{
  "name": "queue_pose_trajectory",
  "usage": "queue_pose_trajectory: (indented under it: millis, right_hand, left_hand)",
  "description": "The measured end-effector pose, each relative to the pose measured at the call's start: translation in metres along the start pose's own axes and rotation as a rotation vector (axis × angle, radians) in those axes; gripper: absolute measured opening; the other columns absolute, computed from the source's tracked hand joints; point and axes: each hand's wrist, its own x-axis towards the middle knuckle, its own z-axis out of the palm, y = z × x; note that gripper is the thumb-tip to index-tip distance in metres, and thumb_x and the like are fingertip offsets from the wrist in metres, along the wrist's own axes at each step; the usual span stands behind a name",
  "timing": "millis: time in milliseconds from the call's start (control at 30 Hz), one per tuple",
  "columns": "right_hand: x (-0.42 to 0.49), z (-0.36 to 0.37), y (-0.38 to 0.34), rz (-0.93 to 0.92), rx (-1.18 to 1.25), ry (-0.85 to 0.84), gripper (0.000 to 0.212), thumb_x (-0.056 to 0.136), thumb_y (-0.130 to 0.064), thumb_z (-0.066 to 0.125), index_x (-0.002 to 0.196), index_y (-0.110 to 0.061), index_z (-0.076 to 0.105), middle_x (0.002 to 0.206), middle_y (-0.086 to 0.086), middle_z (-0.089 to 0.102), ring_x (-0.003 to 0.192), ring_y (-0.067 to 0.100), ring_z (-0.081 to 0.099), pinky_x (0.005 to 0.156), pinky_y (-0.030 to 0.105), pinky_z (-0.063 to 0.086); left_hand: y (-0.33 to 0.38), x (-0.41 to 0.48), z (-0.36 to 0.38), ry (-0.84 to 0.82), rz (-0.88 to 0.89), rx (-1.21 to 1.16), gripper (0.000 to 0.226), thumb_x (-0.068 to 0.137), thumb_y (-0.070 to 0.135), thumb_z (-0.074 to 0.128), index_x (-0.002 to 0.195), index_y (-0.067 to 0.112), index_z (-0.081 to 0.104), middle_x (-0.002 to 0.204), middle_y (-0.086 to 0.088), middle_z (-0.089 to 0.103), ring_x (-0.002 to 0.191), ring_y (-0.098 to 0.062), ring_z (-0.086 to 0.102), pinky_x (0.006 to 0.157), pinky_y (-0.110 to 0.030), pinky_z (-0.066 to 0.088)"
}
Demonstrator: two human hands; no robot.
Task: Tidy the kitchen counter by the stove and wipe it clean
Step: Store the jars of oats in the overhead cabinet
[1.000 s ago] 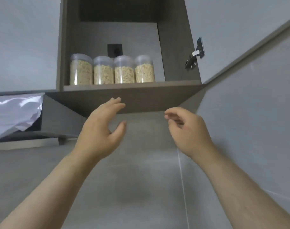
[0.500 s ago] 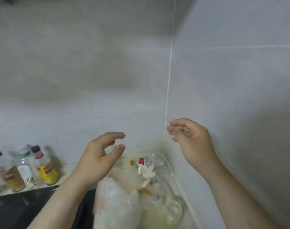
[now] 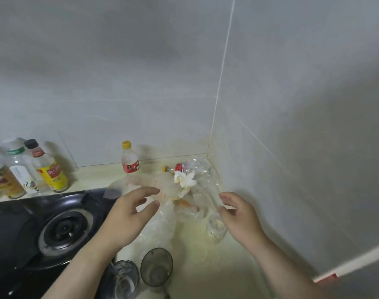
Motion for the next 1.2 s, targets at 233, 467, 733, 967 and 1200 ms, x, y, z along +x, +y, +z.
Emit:
queue_pose_trajectory:
  millis: [233,467,733,967,1200]
  right_hand:
    - [0.011,0.014,0.062,0.163,-0.234,-0.053,0.052,0.085,-0.020,0.067,0.135,-0.015,0.053,0.132,0.000,0.058,0.123,0.018,0.054,0.102,0.032,0.044]
    - [0.023,0.026,0.094,0.237,-0.379,-0.126,0.053,0.065,-0.038,0.070,0.116,-0.031,0.057,0.105,-0.008,0.065,0.096,0.016,0.065,0.080,0.036,0.056]
    - [0.029,0.037,0.100,0.184,-0.351,-0.135,0.053,0.067,-0.021,0.078,0.116,-0.021,0.059,0.110,-0.008,0.055,0.094,0.008,0.053,0.064,0.009,0.036]
    - [0.016,0.039,0.092,0.182,-0.150,-0.079,0.052,0.061,-0.022,0.072,0.111,-0.032,0.061,0.103,-0.012,0.066,0.091,0.010,0.065,0.068,0.026,0.052]
    - [-0.013,0.018,0.038,0.097,-0.031,-0.151,0.068,0.074,-0.021,0.074,0.133,-0.040,0.048,0.116,-0.021,0.060,0.102,-0.001,0.061,0.082,0.025,0.053]
  left_hand:
    - [-0.019,-0.012,0.000,0.002,-0.094,-0.037,0.019,0.082,0.032,0.069,0.100,0.039,0.068,0.113,0.016,0.067,0.109,-0.011,0.062,0.092,-0.024,0.045]
    - [-0.030,-0.018,-0.005,-0.018,-0.132,0.044,0.020,0.088,0.024,0.070,0.102,0.040,0.067,0.108,0.026,0.067,0.109,-0.011,0.061,0.084,-0.015,0.042]
    - [-0.038,-0.027,-0.004,-0.009,-0.160,0.074,0.025,0.088,0.018,0.069,0.099,0.040,0.064,0.103,0.029,0.067,0.104,0.001,0.059,0.083,-0.007,0.040]
    - [-0.041,-0.036,-0.002,-0.075,-0.165,0.246,0.029,0.088,0.026,0.067,0.103,0.049,0.057,0.107,0.030,0.058,0.103,-0.003,0.056,0.085,-0.020,0.042]
    - [-0.030,-0.036,-0.005,-0.138,0.026,0.576,0.037,0.089,0.030,0.065,0.125,0.028,0.061,0.121,0.024,0.056,0.118,-0.002,0.053,0.096,-0.013,0.034]
